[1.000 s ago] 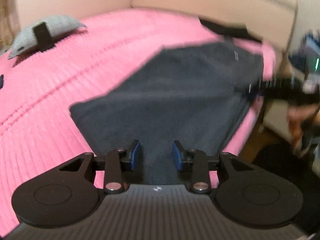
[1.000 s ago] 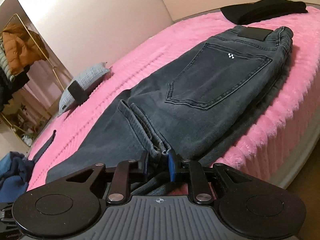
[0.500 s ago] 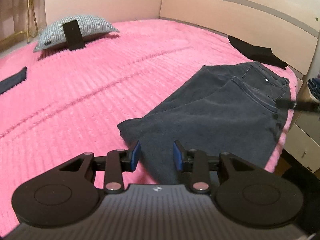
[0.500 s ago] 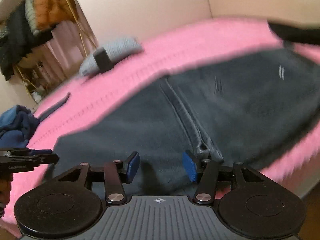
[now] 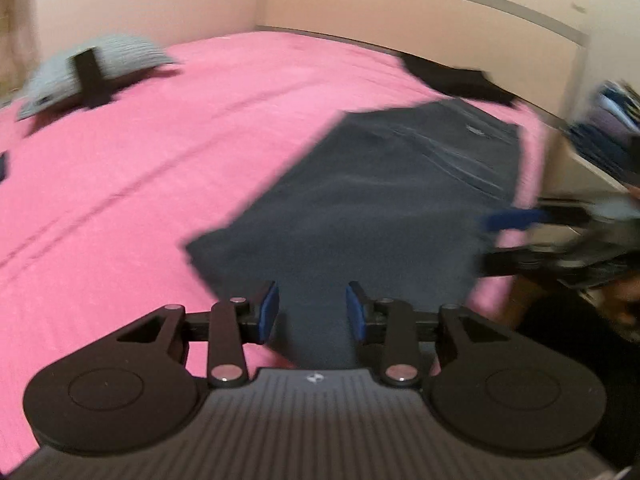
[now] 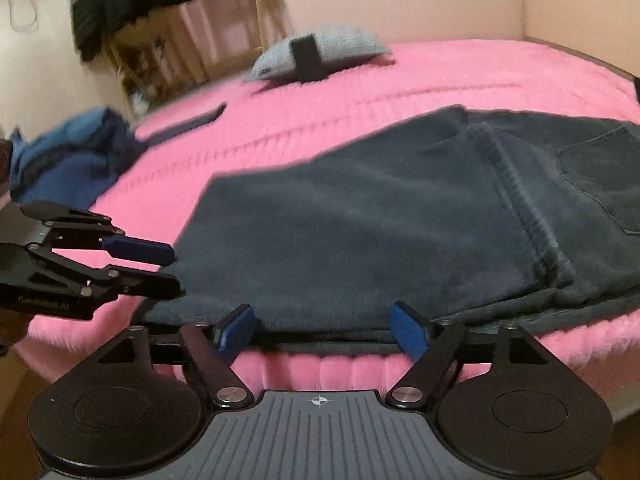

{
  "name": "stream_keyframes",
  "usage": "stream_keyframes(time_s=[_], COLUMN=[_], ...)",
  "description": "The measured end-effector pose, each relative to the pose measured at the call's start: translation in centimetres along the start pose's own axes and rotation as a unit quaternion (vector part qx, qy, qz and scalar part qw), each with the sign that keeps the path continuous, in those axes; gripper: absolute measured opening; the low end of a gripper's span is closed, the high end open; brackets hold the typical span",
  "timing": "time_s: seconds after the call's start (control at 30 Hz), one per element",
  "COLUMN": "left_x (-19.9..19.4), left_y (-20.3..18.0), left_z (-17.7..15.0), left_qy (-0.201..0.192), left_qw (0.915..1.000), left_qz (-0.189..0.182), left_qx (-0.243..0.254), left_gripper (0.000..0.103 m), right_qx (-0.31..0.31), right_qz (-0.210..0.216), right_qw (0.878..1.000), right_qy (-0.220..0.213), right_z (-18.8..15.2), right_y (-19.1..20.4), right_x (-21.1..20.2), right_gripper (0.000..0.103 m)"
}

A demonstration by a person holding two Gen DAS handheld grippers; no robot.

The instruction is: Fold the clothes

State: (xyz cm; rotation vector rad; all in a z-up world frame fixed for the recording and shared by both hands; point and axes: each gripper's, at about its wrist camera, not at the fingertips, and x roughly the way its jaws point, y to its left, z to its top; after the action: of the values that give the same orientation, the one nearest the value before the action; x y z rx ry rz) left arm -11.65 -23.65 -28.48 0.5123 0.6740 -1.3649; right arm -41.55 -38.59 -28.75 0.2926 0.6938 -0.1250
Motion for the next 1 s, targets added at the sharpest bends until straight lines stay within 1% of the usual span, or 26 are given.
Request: stream_keyframes(time_s=[0.07,0.13,0.2,0.27,0.33,0.4,0.47,0.5,0.53,0.57,0.6,0.63,0.67,0.7,0.73,0.8,0.87,0.97,1.0], left_x=[0.4,0.5,0.0,-1.2,-2.3,-3.0,-3.6,-3.8,-3.9,-3.8,-3.7,-3.6,-3.3,-3.0,-2.5,-1.4,-0.5,0.6,1.0], left_y=[-1.3,-1.8,-1.7,-1.6,-1.1,-0.2,0.5,0.6,0.5,0.2,-0.1,-0.4,-0.6,-0.8,-0.8,-0.9,-0.7,-0.3,-0.2], left_z=[-1.4,-2.0,-1.5,-1.1,-0.9,-1.1,-1.5,-1.8,-2.1,-2.6,-3.0,-3.4,-3.8,-4.1,-4.4,-4.8,-5.2,-5.6,-5.7], left_qy=[0.012,0.007,0.006,-0.012,-0.022,-0.020,-0.014,-0.009,-0.003,-0.003,-0.003,-0.003,-0.003,-0.002,0.000,0.001,-0.001,-0.009,-0.012], left_qw=[0.9998,0.9995,0.9996,0.9994,0.9983,0.9951,0.9880,0.9811,0.9719,0.9609,0.9479,0.9328,0.9199,0.9093,0.8999,0.8812,0.8649,0.8443,0.8358], left_qz=[0.009,0.022,0.025,0.030,0.045,0.069,0.100,0.114,0.127,0.134,0.140,0.145,0.148,0.148,0.146,0.139,0.132,0.114,0.113], left_qx=[0.015,0.019,0.013,0.012,0.031,0.068,0.116,0.156,0.198,0.242,0.286,0.330,0.363,0.389,0.411,0.452,0.484,0.524,0.537], left_gripper=[0.032,0.032,0.032,0.032,0.032,0.035,0.036,0.036,0.036,0.036,0.036,0.036,0.037,0.038,0.038,0.038,0.038,0.039,0.039], right_qx=[-0.012,-0.005,-0.006,-0.040,-0.088,-0.144,-0.190,-0.212,-0.235,-0.258,-0.280,-0.302,-0.325,-0.346,-0.368,-0.400,-0.429,-0.469,-0.462], right_qz=[-0.010,-0.016,-0.025,-0.022,-0.011,0.004,0.009,0.012,0.015,0.017,0.020,0.023,0.026,0.028,0.031,0.021,0.010,-0.004,-0.004], right_qw=[1.000,1.000,1.000,0.999,0.996,0.990,0.982,0.977,0.972,0.966,0.960,0.953,0.945,0.937,0.929,0.916,0.903,0.883,0.887], right_qy=[0.009,-0.001,-0.010,-0.012,-0.012,-0.009,-0.003,0.000,0.004,0.007,0.010,0.013,0.016,0.019,0.023,0.024,0.026,0.023,0.019], right_z=[0.3,0.6,0.7,1.2,1.5,1.2,0.6,0.3,0.0,-0.3,-0.6,-0.9,-1.2,-1.5,-1.8,-2.1,-2.4,-2.8,-2.8], right_y=[0.3,0.1,-0.1,0.9,2.6,4.6,6.4,7.2,8.1,8.9,9.8,10.7,11.5,12.4,13.2,13.6,13.7,13.8,13.5], right_x=[-0.2,-1.1,-2.1,-2.6,-3.0,-2.6,-1.3,-0.7,-0.1,0.6,1.2,1.8,2.5,3.1,3.7,4.5,5.1,5.9,5.8], right_gripper=[0.080,0.081,0.081,0.081,0.081,0.081,0.081,0.080,0.080,0.080,0.080,0.079,0.067,0.061,0.060,0.060,0.060,0.060,0.050])
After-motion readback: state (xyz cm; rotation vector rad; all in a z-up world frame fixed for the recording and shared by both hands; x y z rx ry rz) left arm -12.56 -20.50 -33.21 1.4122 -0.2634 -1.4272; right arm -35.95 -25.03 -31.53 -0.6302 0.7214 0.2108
